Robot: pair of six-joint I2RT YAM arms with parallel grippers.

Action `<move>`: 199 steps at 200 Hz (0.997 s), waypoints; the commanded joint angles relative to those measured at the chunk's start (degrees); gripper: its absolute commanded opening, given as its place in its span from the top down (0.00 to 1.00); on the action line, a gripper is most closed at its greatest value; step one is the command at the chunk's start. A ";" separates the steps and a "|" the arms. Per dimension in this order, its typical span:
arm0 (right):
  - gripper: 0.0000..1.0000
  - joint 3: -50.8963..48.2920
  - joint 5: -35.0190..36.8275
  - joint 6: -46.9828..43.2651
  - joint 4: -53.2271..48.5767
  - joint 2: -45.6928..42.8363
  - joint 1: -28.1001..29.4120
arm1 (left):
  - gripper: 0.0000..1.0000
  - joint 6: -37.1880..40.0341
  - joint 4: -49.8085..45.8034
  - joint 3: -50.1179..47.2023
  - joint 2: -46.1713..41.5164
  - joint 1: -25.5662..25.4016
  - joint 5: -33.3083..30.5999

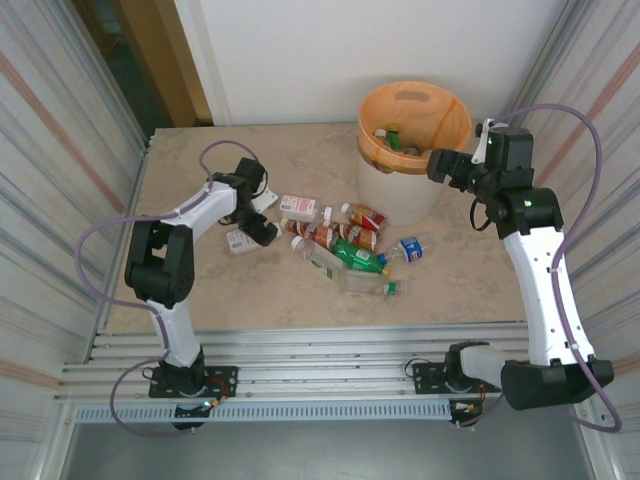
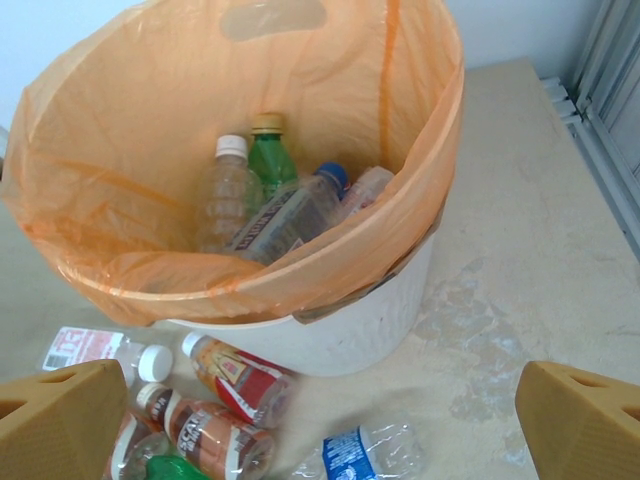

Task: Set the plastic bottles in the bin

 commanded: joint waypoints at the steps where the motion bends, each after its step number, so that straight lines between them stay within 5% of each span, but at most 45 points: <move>1: 0.02 -0.41 1.03 1.02 1.12 -1.40 0.44 | 0.01 1.58 -2.61 -0.91 1.11 1.06 0.63; 199: 0.02 0.45 1.43 1.13 2.10 0.11 2.20 | 0.01 4.28 -6.42 -3.00 0.35 5.17 8.11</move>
